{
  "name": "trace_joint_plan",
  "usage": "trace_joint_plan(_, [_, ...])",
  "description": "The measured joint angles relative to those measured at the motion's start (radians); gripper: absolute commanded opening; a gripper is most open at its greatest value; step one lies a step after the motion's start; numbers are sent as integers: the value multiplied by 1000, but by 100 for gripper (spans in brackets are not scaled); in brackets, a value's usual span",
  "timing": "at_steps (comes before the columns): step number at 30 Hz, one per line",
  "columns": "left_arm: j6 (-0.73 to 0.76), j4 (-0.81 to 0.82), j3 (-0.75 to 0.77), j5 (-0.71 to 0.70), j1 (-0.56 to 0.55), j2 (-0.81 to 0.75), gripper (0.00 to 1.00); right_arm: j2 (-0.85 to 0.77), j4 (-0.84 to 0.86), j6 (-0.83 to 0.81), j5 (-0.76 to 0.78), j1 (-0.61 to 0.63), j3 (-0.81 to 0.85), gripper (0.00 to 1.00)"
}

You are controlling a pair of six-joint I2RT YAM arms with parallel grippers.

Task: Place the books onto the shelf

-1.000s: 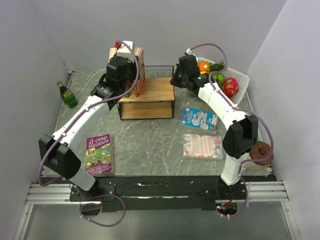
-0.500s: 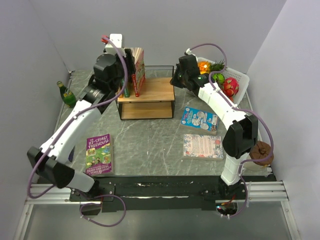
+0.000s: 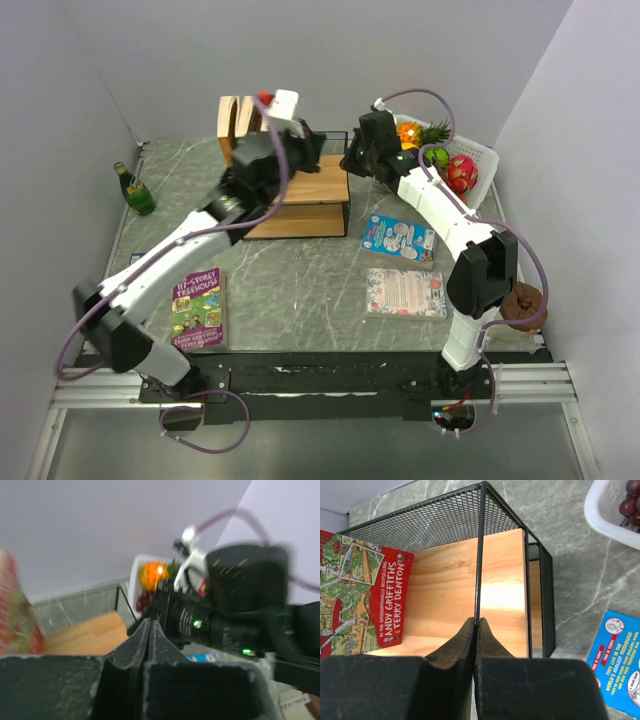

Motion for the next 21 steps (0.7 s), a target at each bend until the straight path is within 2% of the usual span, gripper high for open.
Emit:
trace_joint_plan(7, [-64,-5,-18,-80,-11,181,1,-12,26,16,-14,0,-27,0])
trace_joint_plan(14, [-92,31,-17,-172,-10,280,1,-24,48,34,-31,-4,-52,0])
trace_joint_plan(21, [-145,91,-16,-333,-6,373,1,-38,80,50,-38,-5,-81,0])
